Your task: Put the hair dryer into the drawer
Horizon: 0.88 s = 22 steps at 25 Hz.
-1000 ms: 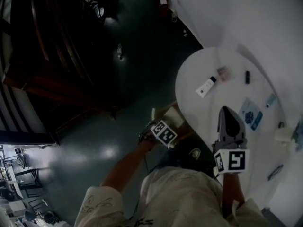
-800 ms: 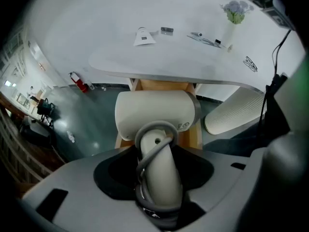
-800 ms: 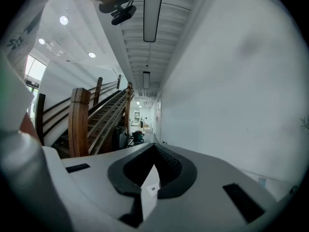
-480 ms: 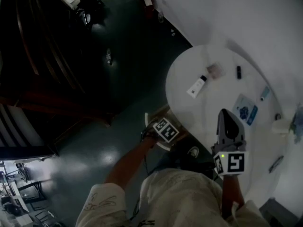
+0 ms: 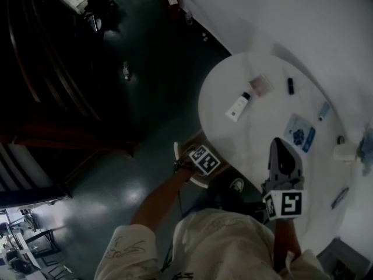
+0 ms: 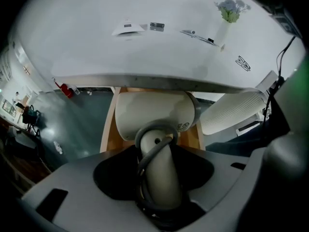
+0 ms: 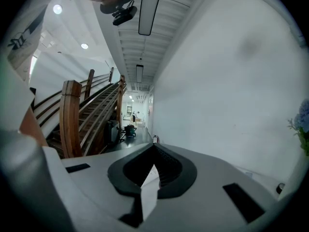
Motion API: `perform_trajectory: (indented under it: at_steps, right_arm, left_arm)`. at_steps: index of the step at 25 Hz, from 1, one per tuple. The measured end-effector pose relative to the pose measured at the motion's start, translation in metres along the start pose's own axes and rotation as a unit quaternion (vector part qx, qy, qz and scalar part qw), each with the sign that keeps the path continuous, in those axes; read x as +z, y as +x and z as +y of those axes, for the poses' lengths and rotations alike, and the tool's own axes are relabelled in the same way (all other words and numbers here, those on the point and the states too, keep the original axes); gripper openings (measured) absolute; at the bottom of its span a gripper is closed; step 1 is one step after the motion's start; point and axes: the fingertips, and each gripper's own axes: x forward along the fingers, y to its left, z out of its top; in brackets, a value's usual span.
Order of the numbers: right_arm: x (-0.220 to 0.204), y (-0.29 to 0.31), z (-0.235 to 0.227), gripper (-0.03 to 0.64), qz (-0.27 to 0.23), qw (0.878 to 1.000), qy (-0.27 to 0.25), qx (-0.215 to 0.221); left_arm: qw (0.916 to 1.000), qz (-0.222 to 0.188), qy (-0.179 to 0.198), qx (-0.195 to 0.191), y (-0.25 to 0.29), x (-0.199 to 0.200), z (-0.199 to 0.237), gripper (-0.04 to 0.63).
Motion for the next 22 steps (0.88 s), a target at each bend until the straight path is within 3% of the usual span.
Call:
perform_trajectory:
  at_steps: [8, 18, 22]
  right_arm:
    - [-0.003, 0.009, 0.004, 0.005, -0.001, 1.0, 0.001, 0.005]
    - [-0.003, 0.018, 0.015, 0.005, 0.012, 1.0, 0.014, 0.014]
    - [-0.007, 0.02, 0.019, 0.005, 0.018, 1.0, 0.019, 0.018]
  left_arm:
    - [0.9998, 0.014, -0.003, -0.011, 0.009, 0.002, 0.004, 0.225]
    - [0.9993, -0.027, 0.026, -0.009, 0.005, 0.034, 0.01, 0.225]
    - [0.9991, -0.021, 0.034, -0.016, 0.013, 0.033, 0.006, 0.225]
